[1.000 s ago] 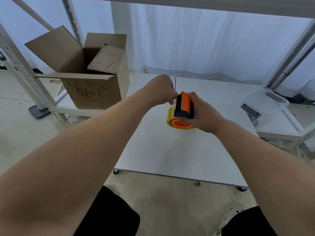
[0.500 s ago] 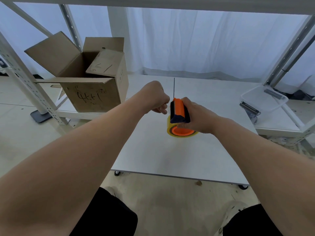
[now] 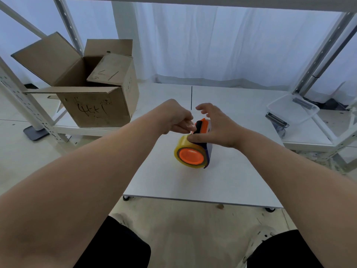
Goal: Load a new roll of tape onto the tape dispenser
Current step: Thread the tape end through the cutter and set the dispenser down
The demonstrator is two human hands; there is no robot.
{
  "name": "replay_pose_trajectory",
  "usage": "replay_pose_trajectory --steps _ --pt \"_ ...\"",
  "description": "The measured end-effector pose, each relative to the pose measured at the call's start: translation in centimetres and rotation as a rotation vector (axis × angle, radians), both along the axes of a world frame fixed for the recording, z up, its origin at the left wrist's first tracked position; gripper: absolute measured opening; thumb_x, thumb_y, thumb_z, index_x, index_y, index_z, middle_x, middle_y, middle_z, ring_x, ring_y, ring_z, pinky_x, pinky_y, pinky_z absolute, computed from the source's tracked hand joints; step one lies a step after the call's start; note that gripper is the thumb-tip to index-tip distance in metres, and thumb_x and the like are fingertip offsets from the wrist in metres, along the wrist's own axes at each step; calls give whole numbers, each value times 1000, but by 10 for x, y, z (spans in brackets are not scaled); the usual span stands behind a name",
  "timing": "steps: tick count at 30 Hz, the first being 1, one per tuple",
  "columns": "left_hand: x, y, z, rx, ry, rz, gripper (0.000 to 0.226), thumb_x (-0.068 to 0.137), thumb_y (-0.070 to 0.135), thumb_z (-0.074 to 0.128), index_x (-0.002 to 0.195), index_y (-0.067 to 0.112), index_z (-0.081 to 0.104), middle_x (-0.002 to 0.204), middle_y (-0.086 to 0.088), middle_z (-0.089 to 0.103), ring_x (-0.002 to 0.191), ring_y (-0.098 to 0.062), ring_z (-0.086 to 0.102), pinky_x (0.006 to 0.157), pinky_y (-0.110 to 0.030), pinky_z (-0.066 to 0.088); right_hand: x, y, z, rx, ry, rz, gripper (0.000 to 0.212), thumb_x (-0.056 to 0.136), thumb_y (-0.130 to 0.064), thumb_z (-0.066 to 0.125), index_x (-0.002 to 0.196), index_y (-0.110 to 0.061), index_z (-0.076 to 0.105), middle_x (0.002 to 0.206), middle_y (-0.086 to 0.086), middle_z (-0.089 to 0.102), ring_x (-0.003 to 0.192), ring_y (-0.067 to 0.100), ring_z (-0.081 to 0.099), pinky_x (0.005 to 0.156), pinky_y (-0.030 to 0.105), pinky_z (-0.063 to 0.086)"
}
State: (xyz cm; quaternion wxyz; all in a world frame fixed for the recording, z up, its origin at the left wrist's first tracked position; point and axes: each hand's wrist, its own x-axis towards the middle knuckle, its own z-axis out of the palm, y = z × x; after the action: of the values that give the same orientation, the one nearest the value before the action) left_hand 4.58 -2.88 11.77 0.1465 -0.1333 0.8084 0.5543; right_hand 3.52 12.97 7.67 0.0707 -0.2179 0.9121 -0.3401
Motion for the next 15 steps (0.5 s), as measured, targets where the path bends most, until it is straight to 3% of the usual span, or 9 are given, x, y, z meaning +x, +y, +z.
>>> replay_pose_trajectory --steps 3,5,10,12,15 --pt "-2 3 1 15 -4 0 10 86 2 58 77 -2 61 60 -12 70 61 -20 70 63 -32 60 7 -7 6 126 228 -79 61 61 -58 74 103 -26 45 110 -3 42 105 15 43 78 33 40" --pt "-3 5 2 35 -6 4 11 87 1 56 77 -1 59 52 -9 67 52 -17 68 56 -30 59 9 -8 7 238 304 -90 51 65 -56 73 97 -21 52 105 -1 42 101 16 42 72 32 36" --pt "-3 7 3 24 -25 9 12 88 4 56 76 4 58 60 -7 67 59 -17 65 69 -29 55 7 -3 9 303 356 -99 36 76 -39 68 103 -17 59 114 5 46 111 24 44 76 34 41" --pt "-3 7 3 9 -23 16 10 86 6 59 77 6 58 68 -6 67 62 -14 65 64 -24 50 6 0 9 312 359 -100 34 78 -37 66 106 -17 59 116 6 47 111 24 44 79 35 42" --pt "-3 7 1 39 -39 38 11 86 8 60 75 7 59 54 -2 67 48 -8 62 50 -17 41 7 3 8 369 400 -82 39 77 -41 66 107 -19 57 114 5 50 107 24 46 80 35 41"
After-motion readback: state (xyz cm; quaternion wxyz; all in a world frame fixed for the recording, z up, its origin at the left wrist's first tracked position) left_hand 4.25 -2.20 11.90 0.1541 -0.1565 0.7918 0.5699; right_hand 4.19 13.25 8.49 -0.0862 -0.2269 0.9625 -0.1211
